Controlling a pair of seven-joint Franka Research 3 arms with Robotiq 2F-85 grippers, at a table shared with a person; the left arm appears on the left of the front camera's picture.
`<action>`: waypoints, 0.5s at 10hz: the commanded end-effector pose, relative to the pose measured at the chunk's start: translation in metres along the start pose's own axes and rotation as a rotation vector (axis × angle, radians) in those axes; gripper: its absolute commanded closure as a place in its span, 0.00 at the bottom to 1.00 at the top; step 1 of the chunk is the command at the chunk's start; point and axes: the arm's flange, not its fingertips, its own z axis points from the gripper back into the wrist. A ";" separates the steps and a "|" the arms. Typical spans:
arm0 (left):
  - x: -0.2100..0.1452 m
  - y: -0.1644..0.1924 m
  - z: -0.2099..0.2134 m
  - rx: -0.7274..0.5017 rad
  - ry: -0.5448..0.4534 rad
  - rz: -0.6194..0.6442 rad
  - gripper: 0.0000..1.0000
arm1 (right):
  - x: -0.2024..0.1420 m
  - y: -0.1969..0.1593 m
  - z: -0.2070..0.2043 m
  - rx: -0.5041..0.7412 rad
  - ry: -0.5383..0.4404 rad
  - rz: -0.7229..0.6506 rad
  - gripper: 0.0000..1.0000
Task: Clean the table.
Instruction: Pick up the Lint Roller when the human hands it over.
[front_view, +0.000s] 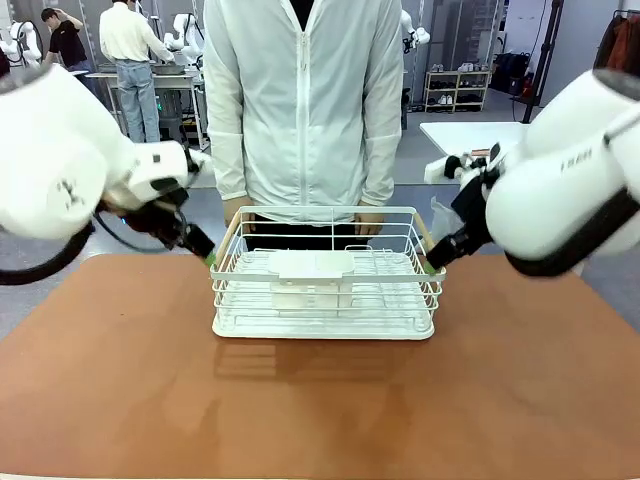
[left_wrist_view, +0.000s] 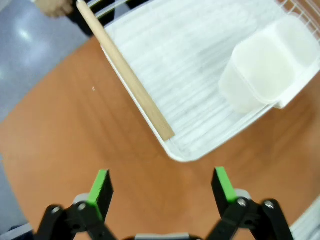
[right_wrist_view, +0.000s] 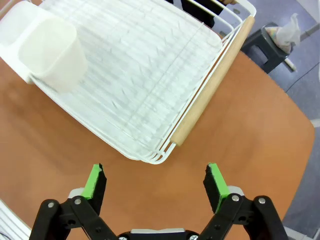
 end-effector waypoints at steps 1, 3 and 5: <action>0.013 0.060 0.065 -0.181 -0.066 0.092 0.00 | 0.022 -0.050 0.052 0.173 -0.037 -0.156 0.00; -0.010 0.127 0.130 -0.261 -0.172 0.301 0.00 | 0.017 -0.124 0.098 0.531 -0.053 -0.339 0.00; -0.065 0.195 0.187 -0.381 -0.276 0.566 0.00 | -0.019 -0.184 0.126 0.559 -0.095 -0.551 0.00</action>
